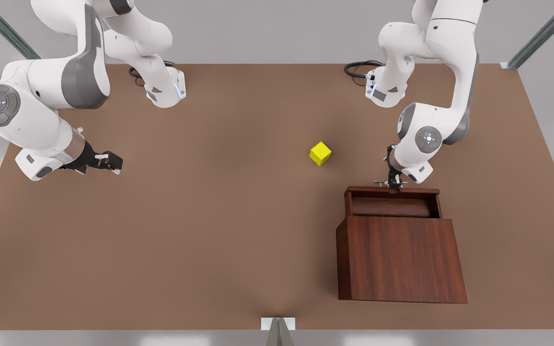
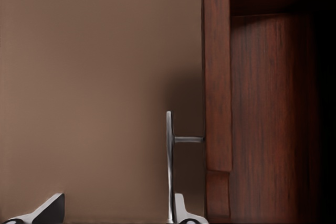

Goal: Open the drawer with left arm, place the square in the middle with right arm, and place the square in the drawer with left arm

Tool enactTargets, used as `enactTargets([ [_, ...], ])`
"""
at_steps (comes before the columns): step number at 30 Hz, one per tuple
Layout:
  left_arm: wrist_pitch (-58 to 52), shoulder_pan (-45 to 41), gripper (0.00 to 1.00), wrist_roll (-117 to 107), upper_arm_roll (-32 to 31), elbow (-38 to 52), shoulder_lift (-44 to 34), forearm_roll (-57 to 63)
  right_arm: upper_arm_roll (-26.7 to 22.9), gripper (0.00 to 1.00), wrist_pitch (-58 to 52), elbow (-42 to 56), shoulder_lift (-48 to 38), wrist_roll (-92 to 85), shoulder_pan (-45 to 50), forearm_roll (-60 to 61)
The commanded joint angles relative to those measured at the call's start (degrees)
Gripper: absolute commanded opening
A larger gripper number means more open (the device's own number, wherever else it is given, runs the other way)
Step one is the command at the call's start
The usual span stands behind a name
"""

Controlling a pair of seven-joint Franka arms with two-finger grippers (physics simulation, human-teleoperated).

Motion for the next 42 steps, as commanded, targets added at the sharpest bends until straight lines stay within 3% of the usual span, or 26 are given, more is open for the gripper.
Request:
enactTargets([
  [1,0.0,-0.4,1.0,-0.3,0.0,0.0,0.0,-0.2,0.0,1.0,0.0,0.1,0.0,0.0,0.0,0.0],
  [5,-3.3,-1.2,1.0,-1.2,-0.1,1.9,-1.9,-0.3,0.0,1.0,0.1,0.0,0.0,-0.1,0.0,0.0],
  [10,-18.5,-2.7,1.0,6.6,-3.7,20.0,-1.8,0.5,0.0,1.0,0.1,0.0,0.0,-0.1,-0.1,0.0],
  [12,-22.6,-3.6,1.0,20.2,-7.7,32.2,3.3,0.9,0.0,1.0,0.1,0.0,0.0,-0.1,-0.1,0.1],
  [15,-29.6,-10.6,1.0,10.5,-10.8,53.7,21.3,4.5,-0.1,1.0,0.1,0.0,0.0,-0.1,-0.1,0.1],
  [18,-23.3,-19.4,1.0,13.4,-11.2,51.9,23.4,4.4,-0.2,1.0,0.2,0.1,0.0,-0.1,0.0,0.0],
  [21,-12.8,-21.6,1.0,41.6,-11.1,45.2,23.9,4.8,-0.4,1.0,0.0,0.0,0.0,-0.1,-0.1,0.0],
  [23,-12.0,-21.9,1.0,40.2,-11.1,41.7,24.0,4.3,-0.4,1.0,-0.1,0.0,0.0,-0.1,-0.1,0.0],
  [26,-10.2,-21.9,1.0,3.4,-9.4,32.8,22.0,1.0,-0.4,1.0,0.0,0.0,0.0,0.0,0.0,0.0],
  [28,-3.2,-22.1,1.0,7.4,-9.4,25.9,18.5,1.5,-0.3,1.0,0.0,0.0,0.0,-0.1,-0.1,0.0],
  [33,-1.3,-23.0,1.0,16.3,-9.4,14.9,13.7,-2.4,-0.3,1.0,0.3,0.1,0.0,0.0,0.0,0.0],
  [35,-0.2,-23.0,1.0,30.8,-9.4,12.2,12.5,-1.3,-0.3,1.0,0.3,0.1,0.0,0.0,0.0,0.0],
  [37,-0.7,-23.0,1.0,68.5,-9.4,10.5,11.3,-1.3,-0.3,1.0,0.3,0.1,0.0,0.0,-0.1,0.0],
  [42,1.1,-19.2,1.0,99.4,-9.4,8.2,11.8,-1.3,-0.4,1.0,0.3,0.1,0.0,-0.1,-0.1,0.1],
])
